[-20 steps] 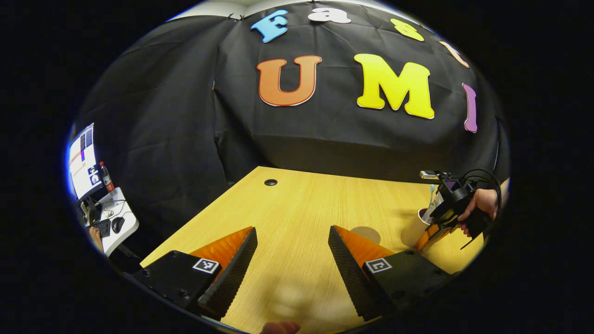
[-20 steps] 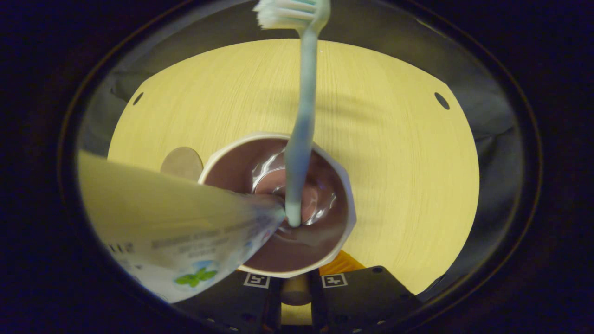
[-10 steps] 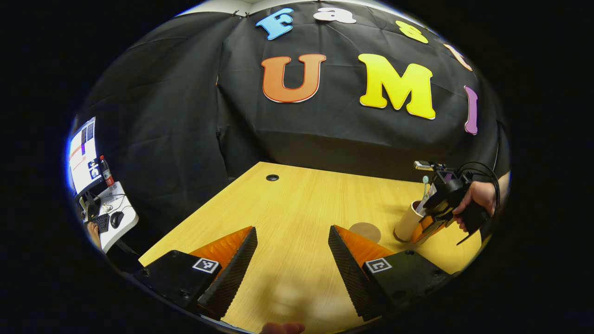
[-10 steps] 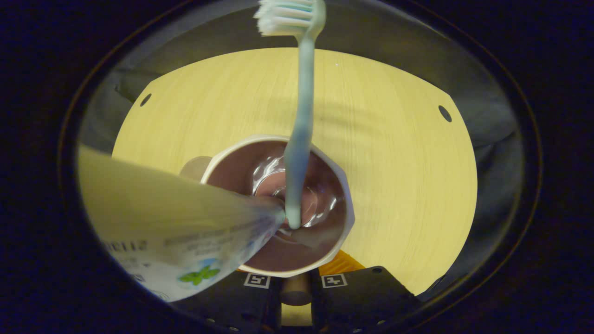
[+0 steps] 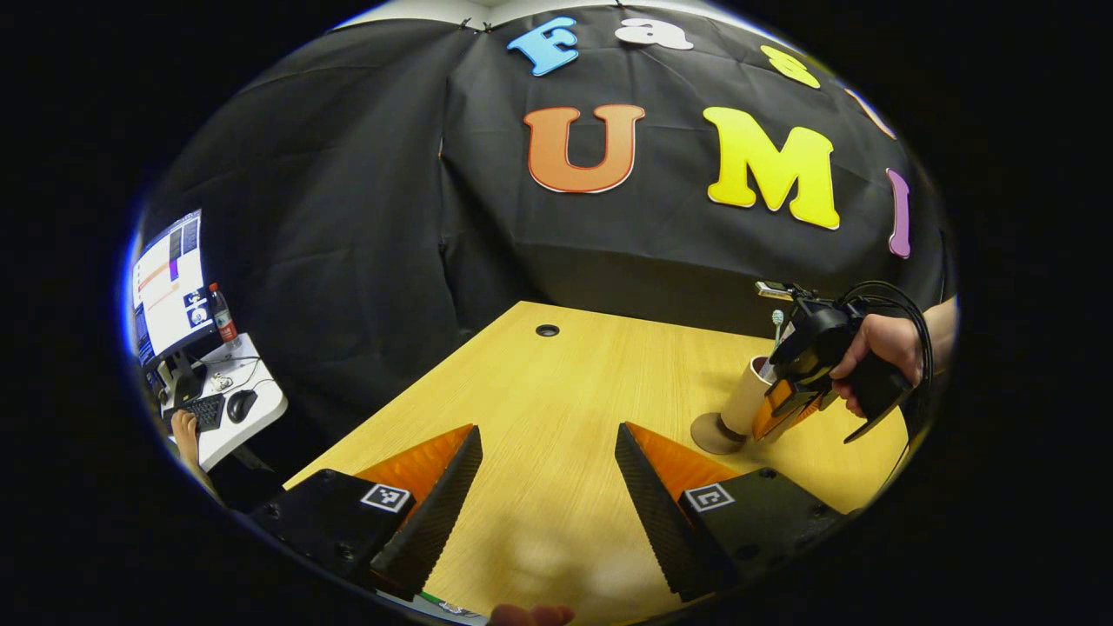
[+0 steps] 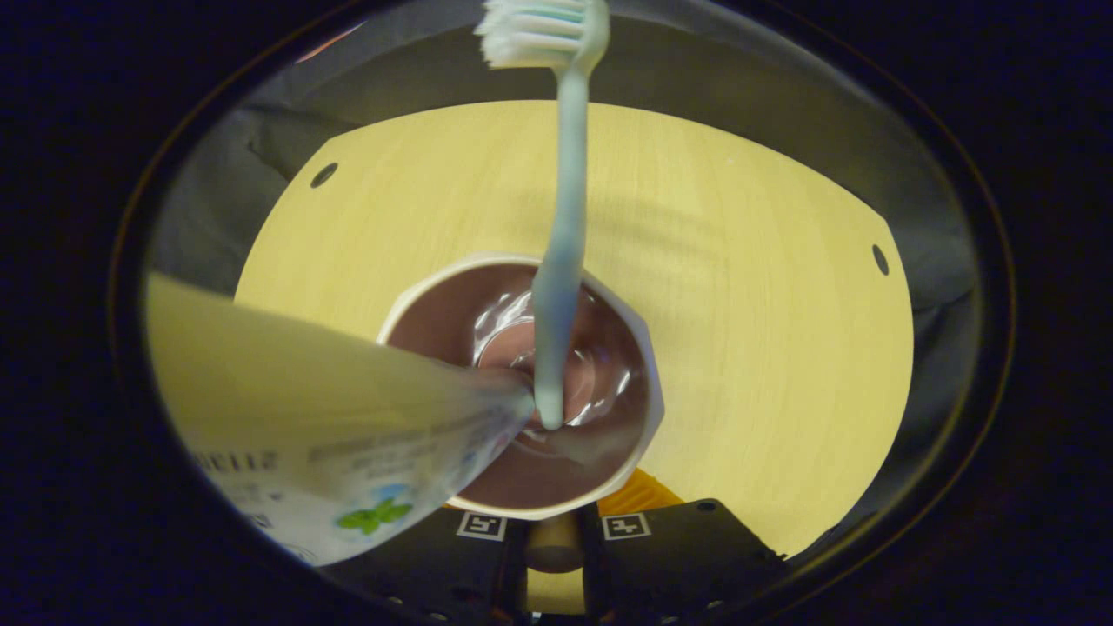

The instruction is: Put the toothbrush and toothpaste on the desktop into the cup, then pick up the cup and place it on the coaster on the desktop.

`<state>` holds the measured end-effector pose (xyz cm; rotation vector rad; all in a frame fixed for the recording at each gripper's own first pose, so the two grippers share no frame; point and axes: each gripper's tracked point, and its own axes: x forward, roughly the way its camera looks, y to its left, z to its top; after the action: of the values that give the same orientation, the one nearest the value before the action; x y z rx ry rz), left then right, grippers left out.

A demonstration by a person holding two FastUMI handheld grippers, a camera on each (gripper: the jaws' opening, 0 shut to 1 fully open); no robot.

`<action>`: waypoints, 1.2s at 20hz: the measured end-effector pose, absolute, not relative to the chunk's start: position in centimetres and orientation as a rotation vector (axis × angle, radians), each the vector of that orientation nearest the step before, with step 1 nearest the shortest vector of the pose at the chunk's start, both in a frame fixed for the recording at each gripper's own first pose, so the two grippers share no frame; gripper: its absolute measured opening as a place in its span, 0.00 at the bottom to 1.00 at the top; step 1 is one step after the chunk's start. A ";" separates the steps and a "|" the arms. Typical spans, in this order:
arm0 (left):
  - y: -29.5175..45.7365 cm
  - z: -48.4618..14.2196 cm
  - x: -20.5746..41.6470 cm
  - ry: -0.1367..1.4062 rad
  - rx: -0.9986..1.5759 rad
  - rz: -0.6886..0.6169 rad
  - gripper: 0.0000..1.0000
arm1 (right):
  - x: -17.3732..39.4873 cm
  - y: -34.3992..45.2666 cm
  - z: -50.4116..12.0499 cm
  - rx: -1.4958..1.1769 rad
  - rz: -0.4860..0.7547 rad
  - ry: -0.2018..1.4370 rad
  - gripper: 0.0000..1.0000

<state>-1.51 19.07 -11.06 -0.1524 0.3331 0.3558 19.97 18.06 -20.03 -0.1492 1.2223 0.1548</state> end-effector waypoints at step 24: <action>17.1 -10.0 -1.2 0.320 -0.112 0.220 0.98 | 14.0 19.0 -19.9 0.014 0.064 1.266 0.75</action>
<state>-1.22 17.09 -9.99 -0.1117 0.3202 0.2202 14.00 19.04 -19.87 0.0137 1.2664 0.0641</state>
